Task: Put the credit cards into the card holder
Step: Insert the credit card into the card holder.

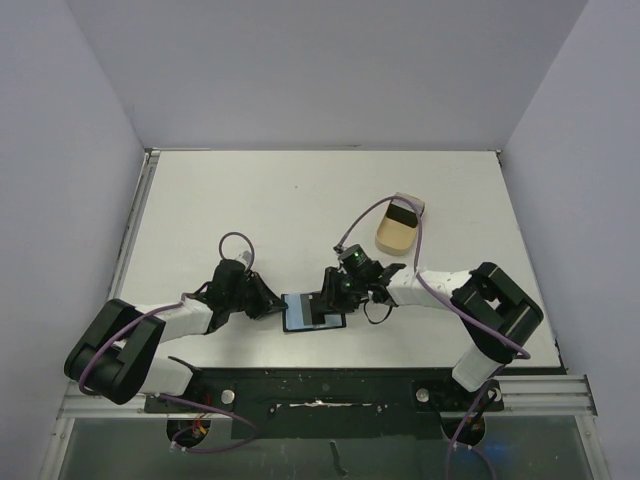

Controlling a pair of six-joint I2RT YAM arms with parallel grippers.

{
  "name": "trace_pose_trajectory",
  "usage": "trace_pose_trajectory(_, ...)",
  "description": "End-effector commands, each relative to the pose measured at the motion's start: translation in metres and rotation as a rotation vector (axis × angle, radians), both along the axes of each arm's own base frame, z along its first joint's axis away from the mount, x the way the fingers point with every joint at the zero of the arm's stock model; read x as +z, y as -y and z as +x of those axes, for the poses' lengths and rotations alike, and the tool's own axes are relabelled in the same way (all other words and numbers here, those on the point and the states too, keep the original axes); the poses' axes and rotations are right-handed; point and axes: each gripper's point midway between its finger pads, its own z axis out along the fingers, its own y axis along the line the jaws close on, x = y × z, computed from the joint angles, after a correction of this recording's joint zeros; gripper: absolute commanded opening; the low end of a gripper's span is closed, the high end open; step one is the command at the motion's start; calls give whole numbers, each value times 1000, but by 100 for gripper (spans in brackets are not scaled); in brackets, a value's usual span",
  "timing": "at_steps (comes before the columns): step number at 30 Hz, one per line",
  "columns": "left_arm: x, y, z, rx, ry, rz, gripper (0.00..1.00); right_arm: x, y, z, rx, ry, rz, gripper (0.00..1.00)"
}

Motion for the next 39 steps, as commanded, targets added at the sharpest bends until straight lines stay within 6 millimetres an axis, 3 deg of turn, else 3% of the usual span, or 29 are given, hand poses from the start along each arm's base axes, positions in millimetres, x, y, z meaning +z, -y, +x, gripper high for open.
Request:
trace_pose_trajectory(1,-6,-2,-2,0,-3,21,0,5,-7,9,26,53,-28,31)
trace_pose_trajectory(12,-2,2,-2,-12,7,16,0,11,-33,11,107,82,-21,30)
trace_pose_trajectory(24,-3,3,-2,-26,15,22,0,19,-45,10,142,98,6,28)
trace_pose_trajectory(32,-2,5,-1,-30,20,22,0,20,-40,11,153,110,-39,23)
trace_pose_trajectory(39,-3,4,-3,-43,22,28,0,31,-30,16,144,145,-83,31)
